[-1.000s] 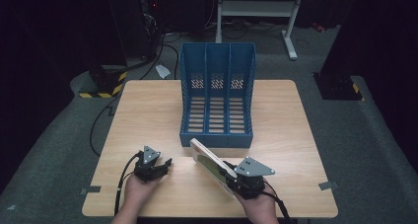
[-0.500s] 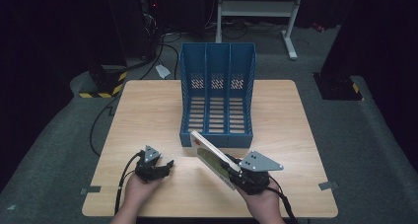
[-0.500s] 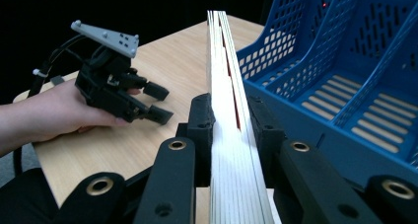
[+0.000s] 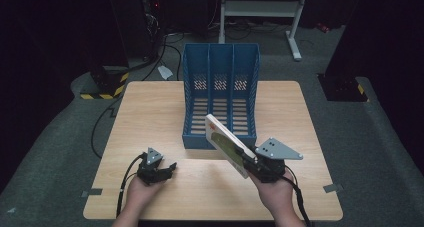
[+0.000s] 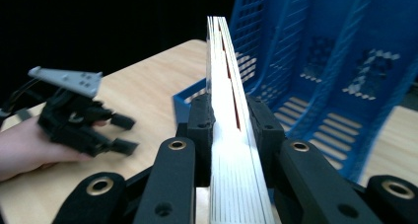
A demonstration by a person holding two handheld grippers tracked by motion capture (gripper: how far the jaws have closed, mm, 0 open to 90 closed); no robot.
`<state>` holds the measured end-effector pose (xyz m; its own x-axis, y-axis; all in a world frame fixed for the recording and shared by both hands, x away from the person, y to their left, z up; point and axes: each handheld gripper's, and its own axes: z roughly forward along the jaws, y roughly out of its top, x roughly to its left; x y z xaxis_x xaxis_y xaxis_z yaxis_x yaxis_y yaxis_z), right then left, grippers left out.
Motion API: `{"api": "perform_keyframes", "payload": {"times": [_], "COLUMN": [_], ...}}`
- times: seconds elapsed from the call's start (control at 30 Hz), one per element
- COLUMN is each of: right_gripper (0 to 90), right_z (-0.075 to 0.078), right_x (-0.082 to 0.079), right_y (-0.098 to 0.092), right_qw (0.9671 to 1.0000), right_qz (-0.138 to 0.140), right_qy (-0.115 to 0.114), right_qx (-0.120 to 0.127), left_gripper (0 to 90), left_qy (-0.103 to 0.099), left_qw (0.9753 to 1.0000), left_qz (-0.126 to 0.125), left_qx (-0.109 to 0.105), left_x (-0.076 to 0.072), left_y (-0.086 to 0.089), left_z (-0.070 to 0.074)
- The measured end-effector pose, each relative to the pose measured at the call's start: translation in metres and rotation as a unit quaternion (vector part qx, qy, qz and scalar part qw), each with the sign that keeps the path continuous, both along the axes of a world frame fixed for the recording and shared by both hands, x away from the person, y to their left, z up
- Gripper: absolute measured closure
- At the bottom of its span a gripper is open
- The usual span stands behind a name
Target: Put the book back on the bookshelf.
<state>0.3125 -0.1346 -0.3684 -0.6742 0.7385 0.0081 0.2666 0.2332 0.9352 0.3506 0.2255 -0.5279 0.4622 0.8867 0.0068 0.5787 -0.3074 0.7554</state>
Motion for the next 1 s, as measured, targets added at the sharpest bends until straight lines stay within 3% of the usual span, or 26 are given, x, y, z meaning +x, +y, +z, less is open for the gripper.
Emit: {"api": "perform_keyframes", "payload": {"times": [0.5,1.0], "right_gripper": [75.9,75.9], "right_z": [0.017,0.022], "right_x": [0.028,0.054], "right_y": [-0.025,-0.04], "right_qw": [0.9982,0.9926], "right_qz": [-0.059,-0.121], "right_qy": [-0.012,-0.011], "right_qx": [-0.006,-0.004], "left_gripper": [33.4,33.3], "left_qy": [0.001,0.001], "left_qw": [1.0,1.0], "left_qz": [-0.002,-0.003], "left_qx": [-0.001,0.001], "left_x": [0.0,0.0], "left_y": [0.0,0.0], "left_z": [0.0,0.0]}}
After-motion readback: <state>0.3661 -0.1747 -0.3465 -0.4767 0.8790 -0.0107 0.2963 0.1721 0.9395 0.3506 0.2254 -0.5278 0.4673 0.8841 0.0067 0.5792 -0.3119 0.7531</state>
